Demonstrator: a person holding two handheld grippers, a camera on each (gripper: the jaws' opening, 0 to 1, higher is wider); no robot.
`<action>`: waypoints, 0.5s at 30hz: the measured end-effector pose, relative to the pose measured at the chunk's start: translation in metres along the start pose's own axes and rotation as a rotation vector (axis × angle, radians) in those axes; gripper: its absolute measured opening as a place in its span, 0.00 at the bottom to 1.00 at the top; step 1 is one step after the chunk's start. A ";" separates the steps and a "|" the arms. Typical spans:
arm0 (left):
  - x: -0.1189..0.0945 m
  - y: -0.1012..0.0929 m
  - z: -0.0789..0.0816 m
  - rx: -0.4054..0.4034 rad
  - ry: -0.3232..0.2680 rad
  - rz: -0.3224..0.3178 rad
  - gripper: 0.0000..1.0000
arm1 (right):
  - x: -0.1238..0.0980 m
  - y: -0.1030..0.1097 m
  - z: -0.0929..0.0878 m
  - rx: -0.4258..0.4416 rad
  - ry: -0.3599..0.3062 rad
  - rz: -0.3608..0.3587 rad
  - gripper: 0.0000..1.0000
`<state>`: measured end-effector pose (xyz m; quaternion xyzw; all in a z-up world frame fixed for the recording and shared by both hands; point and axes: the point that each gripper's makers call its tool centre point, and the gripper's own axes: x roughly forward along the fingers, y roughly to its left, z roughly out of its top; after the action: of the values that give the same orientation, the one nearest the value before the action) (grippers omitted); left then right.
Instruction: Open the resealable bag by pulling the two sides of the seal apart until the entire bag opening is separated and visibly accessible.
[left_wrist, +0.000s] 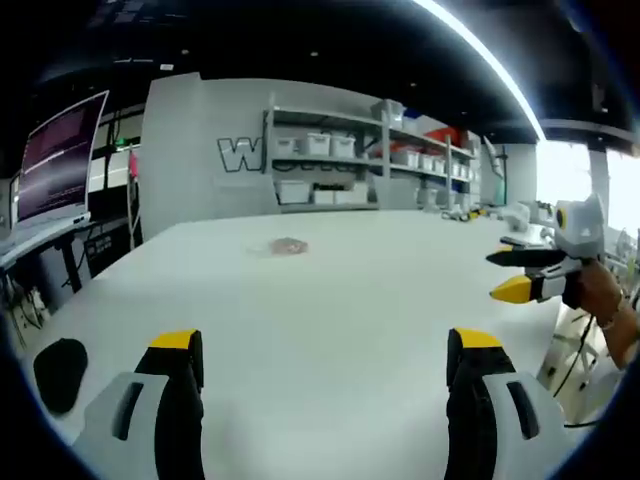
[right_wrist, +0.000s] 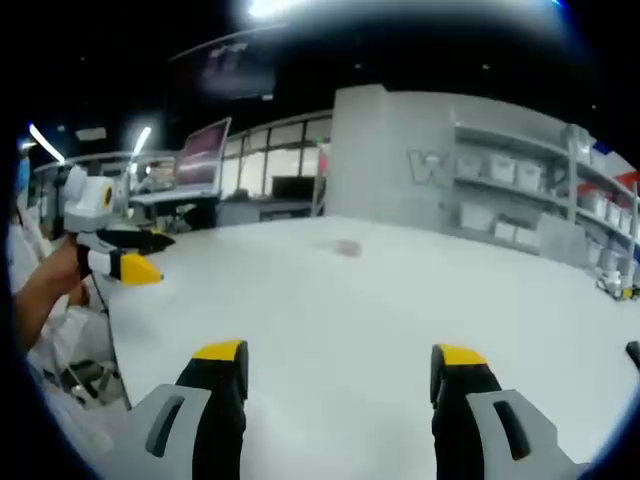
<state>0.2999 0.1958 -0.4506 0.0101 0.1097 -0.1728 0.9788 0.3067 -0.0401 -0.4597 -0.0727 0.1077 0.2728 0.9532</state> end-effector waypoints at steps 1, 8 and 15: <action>0.000 0.000 0.000 0.001 -0.001 0.000 1.00 | 0.000 0.000 0.000 0.000 0.000 0.001 0.75; -0.002 0.001 0.003 -0.003 -0.012 0.002 1.00 | 0.000 0.002 0.001 0.004 -0.004 0.006 0.75; -0.002 0.001 0.003 -0.002 -0.009 0.000 1.00 | 0.000 0.002 0.001 0.010 -0.004 0.009 0.75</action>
<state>0.2987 0.1969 -0.4474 0.0085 0.1053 -0.1729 0.9793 0.3059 -0.0383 -0.4591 -0.0670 0.1074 0.2766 0.9526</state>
